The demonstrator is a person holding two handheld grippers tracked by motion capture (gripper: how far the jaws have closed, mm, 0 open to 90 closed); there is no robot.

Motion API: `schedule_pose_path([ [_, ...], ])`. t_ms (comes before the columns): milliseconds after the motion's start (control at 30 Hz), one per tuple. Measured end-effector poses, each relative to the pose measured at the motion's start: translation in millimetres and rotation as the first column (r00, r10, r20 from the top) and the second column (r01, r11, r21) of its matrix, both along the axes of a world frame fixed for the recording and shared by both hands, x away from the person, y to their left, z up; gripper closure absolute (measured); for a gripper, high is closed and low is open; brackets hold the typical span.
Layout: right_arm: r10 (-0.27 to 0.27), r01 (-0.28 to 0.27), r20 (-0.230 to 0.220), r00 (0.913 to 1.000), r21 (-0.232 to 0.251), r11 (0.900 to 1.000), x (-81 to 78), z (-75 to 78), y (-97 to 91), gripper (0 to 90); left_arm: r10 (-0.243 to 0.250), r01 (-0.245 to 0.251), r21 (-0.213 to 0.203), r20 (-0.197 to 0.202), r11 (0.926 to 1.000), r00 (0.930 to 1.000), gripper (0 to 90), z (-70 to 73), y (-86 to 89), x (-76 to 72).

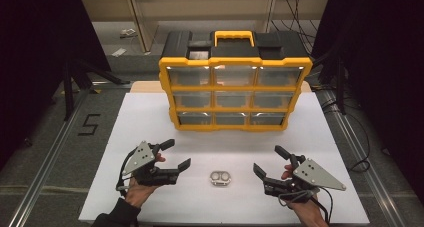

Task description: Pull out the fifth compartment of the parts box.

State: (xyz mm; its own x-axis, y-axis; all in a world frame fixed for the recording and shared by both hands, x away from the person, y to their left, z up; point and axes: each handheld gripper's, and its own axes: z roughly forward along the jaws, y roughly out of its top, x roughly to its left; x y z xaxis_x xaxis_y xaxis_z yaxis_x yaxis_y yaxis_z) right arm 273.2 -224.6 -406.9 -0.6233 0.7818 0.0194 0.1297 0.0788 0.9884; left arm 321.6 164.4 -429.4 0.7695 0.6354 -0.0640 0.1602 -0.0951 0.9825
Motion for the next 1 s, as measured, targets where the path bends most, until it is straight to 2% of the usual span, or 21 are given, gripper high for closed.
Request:
schedule_pose_path([
  [433, 0.000, 0.000, -0.005, 1.0000, 0.017, 0.9999, 2.8, -1.3, -4.6, 16.7, -0.006, 0.006, 0.008, -0.001, 0.9999, 1.0000, 16.5, 0.7, -4.2, 0.9],
  [1000, 0.003, -0.003, 0.009, 1.0000, 0.002, 1.0000, 2.4, -1.0, -2.3, 17.6, -0.002, 0.002, 0.010, 0.014, 1.0000, 0.9999, 16.5, 1.4, -4.2, -0.1],
])
